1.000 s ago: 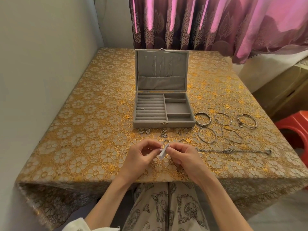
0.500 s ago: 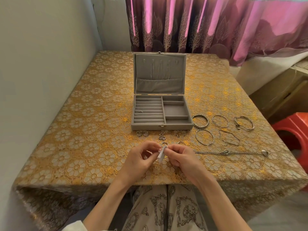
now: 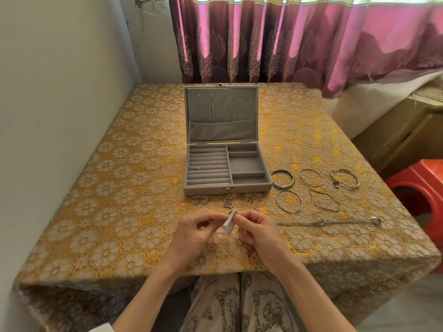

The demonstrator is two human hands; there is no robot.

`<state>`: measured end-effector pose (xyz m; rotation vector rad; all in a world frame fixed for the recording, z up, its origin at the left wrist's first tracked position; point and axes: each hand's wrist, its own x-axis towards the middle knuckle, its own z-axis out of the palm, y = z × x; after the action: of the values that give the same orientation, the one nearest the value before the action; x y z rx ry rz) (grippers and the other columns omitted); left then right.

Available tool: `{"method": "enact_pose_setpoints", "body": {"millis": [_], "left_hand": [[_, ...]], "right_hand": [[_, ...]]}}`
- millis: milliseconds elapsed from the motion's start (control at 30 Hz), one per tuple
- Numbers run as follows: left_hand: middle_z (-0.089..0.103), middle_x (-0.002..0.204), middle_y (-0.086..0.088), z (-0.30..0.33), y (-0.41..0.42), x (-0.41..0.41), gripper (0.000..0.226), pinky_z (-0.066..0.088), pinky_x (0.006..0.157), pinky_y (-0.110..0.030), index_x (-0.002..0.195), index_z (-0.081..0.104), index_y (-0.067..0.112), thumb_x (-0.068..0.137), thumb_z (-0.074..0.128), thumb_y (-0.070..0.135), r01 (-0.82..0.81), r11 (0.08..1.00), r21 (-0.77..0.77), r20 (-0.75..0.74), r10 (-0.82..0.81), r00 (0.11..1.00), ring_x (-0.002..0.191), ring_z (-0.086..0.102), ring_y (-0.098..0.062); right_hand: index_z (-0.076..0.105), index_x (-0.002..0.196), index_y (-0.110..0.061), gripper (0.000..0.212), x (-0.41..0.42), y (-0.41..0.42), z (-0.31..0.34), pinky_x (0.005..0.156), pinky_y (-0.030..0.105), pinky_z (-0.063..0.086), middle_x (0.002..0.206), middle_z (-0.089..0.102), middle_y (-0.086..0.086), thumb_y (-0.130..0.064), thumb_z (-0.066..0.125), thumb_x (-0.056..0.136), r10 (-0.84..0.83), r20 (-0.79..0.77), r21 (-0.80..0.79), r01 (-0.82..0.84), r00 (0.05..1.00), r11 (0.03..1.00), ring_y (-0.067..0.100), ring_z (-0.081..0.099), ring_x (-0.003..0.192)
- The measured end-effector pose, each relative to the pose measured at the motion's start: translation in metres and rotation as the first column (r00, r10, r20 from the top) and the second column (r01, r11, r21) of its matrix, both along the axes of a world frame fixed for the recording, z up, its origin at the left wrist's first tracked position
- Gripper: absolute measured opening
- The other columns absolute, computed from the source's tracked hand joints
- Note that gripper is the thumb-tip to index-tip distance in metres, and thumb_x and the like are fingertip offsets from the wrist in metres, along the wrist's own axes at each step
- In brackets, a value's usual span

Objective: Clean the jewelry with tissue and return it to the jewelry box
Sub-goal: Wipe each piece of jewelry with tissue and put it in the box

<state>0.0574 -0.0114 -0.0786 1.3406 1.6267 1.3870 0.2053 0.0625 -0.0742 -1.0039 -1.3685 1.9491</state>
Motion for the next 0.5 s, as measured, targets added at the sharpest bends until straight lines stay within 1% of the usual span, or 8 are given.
{"method": "enact_pose_setpoints", "body": {"millis": [100, 167, 200, 300, 367, 433, 500], "left_hand": [[0.071, 0.087, 0.002, 0.005, 0.005, -0.007, 0.02, 0.053, 0.069, -0.021, 0.091, 0.073, 0.02, 0.082, 0.063, 0.005, -0.016, 1.0, -0.005, -0.011, 0.016, 1.0, 0.08, 0.066, -0.012], [0.071, 0.085, 0.0, 0.012, 0.01, -0.014, 0.021, 0.055, 0.07, -0.022, 0.095, 0.07, 0.021, 0.082, 0.063, 0.005, -0.041, 0.999, -0.003, -0.042, 0.041, 0.998, 0.08, 0.067, -0.014], [0.071, 0.086, 0.001, 0.015, 0.014, -0.018, 0.023, 0.055, 0.071, -0.022, 0.097, 0.068, 0.021, 0.082, 0.064, 0.005, -0.066, 0.998, 0.001, -0.082, 0.066, 0.994, 0.08, 0.067, -0.013], [0.069, 0.089, 0.005, 0.026, 0.032, -0.036, 0.021, 0.053, 0.073, -0.016, 0.099, 0.067, 0.015, 0.081, 0.066, 0.005, -0.147, 0.988, 0.043, -0.255, 0.153, 0.955, 0.081, 0.066, -0.006], [0.066, 0.085, 0.01, 0.033, 0.049, -0.049, 0.017, 0.049, 0.072, -0.01, 0.095, 0.07, 0.013, 0.08, 0.067, 0.005, -0.171, 0.981, 0.094, -0.368, 0.194, 0.91, 0.079, 0.063, -0.001], [0.066, 0.083, 0.008, 0.038, 0.066, -0.061, 0.014, 0.045, 0.07, -0.006, 0.091, 0.071, 0.013, 0.08, 0.068, 0.005, -0.174, 0.977, 0.122, -0.455, 0.211, 0.865, 0.074, 0.061, 0.002], [0.066, 0.083, 0.005, 0.037, 0.082, -0.07, 0.012, 0.042, 0.069, -0.003, 0.09, 0.072, 0.012, 0.08, 0.068, 0.006, -0.176, 0.979, 0.104, -0.54, 0.204, 0.816, 0.072, 0.057, 0.002]], "right_hand": [[0.069, 0.083, -0.008, 0.019, 0.001, 0.005, 0.001, 0.045, 0.019, 0.025, 0.064, 0.05, 0.003, -0.024, 0.064, 0.074, -0.029, -0.101, -0.088, 0.021, 0.994, 0.996, 0.008, 0.036, 0.049], [0.07, 0.083, -0.008, 0.016, 0.002, 0.01, 0.003, 0.042, 0.016, 0.027, 0.066, 0.053, 0.004, -0.021, 0.062, 0.078, -0.039, -0.107, -0.082, 0.031, 0.993, 0.996, 0.007, 0.038, 0.05], [0.07, 0.085, -0.008, 0.015, 0.002, 0.014, 0.004, 0.041, 0.015, 0.028, 0.067, 0.053, 0.005, -0.02, 0.061, 0.08, -0.047, -0.099, -0.056, 0.041, 0.994, 0.998, 0.007, 0.039, 0.05], [0.068, 0.089, -0.006, 0.014, 0.0, 0.031, 0.012, 0.041, 0.014, 0.03, 0.069, 0.052, 0.008, -0.016, 0.059, 0.085, -0.088, -0.085, 0.048, 0.092, 0.992, 0.995, 0.008, 0.04, 0.052], [0.067, 0.086, -0.007, 0.011, -0.004, 0.045, 0.019, 0.043, 0.013, 0.032, 0.067, 0.053, 0.006, -0.013, 0.057, 0.087, -0.143, -0.042, 0.147, 0.147, 0.989, 0.978, 0.008, 0.041, 0.053], [0.066, 0.082, -0.011, 0.01, -0.01, 0.062, 0.023, 0.047, 0.014, 0.035, 0.069, 0.057, 0.005, -0.013, 0.058, 0.088, -0.201, 0.044, 0.318, 0.177, 0.979, 0.931, 0.009, 0.045, 0.057], [0.064, 0.082, -0.016, 0.008, -0.016, 0.079, 0.023, 0.053, 0.014, 0.04, 0.074, 0.061, 0.003, -0.015, 0.059, 0.088, -0.238, 0.143, 0.496, 0.138, 0.961, 0.857, 0.009, 0.05, 0.064]]}}
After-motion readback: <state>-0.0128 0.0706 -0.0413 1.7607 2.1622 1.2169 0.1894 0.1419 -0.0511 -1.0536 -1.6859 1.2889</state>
